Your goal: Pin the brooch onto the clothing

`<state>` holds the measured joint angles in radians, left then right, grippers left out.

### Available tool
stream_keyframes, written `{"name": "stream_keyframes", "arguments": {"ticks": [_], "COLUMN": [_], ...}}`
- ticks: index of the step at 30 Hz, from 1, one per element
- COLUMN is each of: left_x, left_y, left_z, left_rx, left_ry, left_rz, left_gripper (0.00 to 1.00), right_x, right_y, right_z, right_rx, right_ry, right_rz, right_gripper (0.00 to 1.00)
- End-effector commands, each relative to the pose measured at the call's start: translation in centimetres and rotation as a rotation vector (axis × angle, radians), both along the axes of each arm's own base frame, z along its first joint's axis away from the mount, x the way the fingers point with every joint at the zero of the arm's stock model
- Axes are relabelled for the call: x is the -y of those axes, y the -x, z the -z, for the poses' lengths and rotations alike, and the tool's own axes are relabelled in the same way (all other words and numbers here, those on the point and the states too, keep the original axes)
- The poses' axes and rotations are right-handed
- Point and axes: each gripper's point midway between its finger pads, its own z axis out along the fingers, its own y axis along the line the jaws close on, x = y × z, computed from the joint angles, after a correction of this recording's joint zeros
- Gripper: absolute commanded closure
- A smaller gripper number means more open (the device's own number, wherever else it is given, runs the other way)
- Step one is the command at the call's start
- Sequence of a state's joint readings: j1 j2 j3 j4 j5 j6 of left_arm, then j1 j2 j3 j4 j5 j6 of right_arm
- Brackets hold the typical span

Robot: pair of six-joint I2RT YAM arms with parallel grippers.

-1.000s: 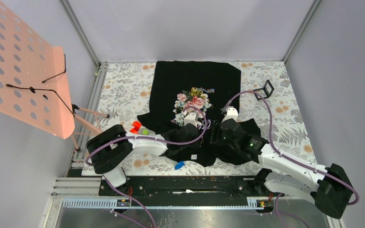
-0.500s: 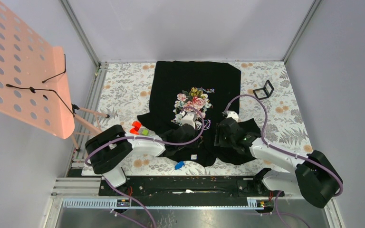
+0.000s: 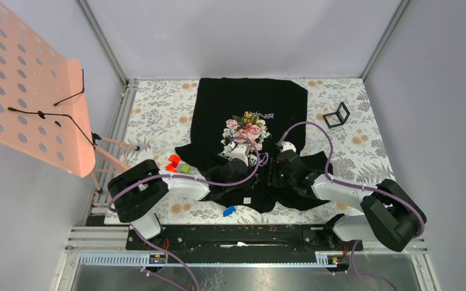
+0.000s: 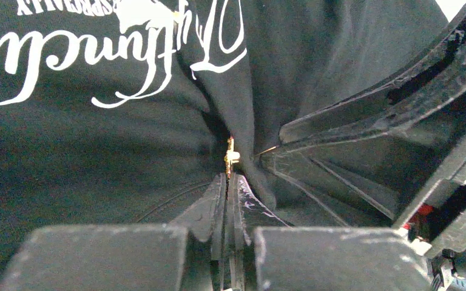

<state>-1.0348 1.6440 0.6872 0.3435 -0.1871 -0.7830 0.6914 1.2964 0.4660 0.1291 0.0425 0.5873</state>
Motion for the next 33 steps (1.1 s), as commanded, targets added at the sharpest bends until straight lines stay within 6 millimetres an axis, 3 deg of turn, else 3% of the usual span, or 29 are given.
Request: {"name": "stream_keyframes", "arguments": {"ticks": [1, 11, 33], "left_x": [0.3, 0.3, 0.7], "left_y": [-0.1, -0.2, -0.1], "left_z": [-1.6, -1.8, -1.7], "left_rx": [0.030, 0.031, 0.044], "left_ry": [0.048, 0.060, 0.036], "left_rz": [0.018, 0.020, 0.149], "left_gripper": [1.00, 1.00, 1.00], "right_x": [-0.9, -1.2, -3.0], "right_y": [-0.9, -1.0, 0.1], "right_z": [-0.3, 0.6, 0.2], "right_rx": [0.035, 0.032, 0.063], "right_ry": [-0.034, -0.038, -0.141], "right_rz": [-0.018, -0.024, -0.139], "right_gripper": [0.58, 0.59, 0.75]}}
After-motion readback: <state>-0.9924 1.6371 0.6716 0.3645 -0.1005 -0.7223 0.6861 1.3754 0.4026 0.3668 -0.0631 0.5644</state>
